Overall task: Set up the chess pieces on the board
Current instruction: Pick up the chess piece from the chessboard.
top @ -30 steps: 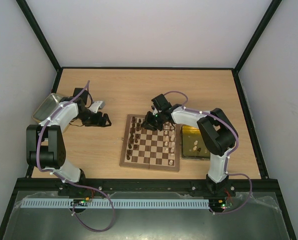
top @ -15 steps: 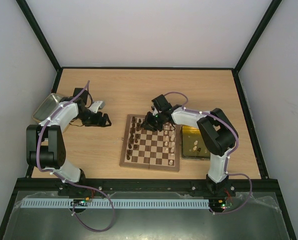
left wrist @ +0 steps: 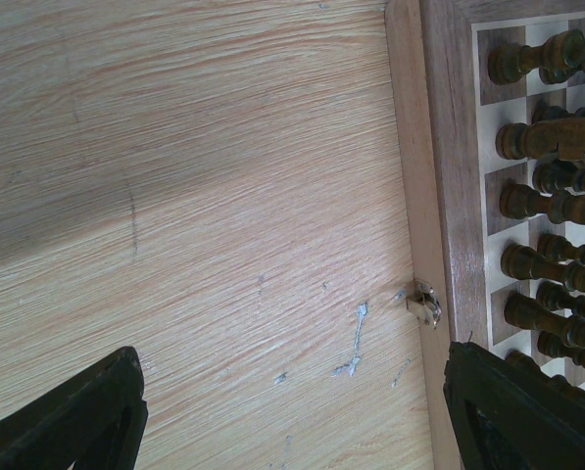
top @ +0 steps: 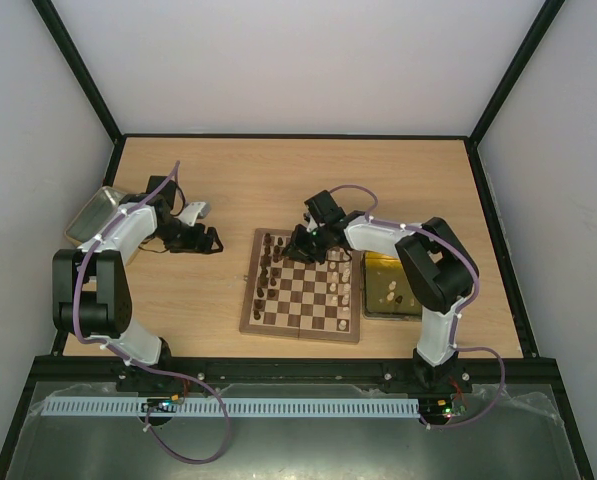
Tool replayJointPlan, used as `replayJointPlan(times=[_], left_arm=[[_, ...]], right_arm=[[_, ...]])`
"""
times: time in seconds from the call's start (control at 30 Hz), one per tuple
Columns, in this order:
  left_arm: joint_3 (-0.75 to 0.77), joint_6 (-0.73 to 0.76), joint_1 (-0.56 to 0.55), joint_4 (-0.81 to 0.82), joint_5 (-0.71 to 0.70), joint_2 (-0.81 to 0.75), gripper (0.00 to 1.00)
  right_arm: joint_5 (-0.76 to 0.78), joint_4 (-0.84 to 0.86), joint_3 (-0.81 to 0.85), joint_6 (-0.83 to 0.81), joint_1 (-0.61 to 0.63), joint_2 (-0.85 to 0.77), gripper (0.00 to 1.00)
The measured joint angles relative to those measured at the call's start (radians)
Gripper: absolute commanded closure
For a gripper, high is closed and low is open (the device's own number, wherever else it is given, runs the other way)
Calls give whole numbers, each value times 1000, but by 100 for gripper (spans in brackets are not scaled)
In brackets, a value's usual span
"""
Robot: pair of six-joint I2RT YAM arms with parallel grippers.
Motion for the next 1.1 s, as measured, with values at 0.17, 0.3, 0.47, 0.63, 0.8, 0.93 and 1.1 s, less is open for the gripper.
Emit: replayJointPlan(times=[0.17,0.3,0.47,0.63,0.8,0.93,1.1], left_arm=[[0,0,0,0,0,0,16],[0,0,0,0,0,0,16],[0,0,0,0,0,0,16],[0,0,0,0,0,0,17],[0,0,0,0,0,0,16],[0,0,0,0,0,0,16],[0,0,0,0,0,0,16]], right_arm=[[0,0,0,1,4,0,80],[0,0,0,4,7,0,82],[0,0,1,7,7,0,82],[1,0,3,7,7,0,83],[3,-1,8,6,7,0,83],[8,-2,12,6,7,0,83],[8,-2,21,6,7,0,86]])
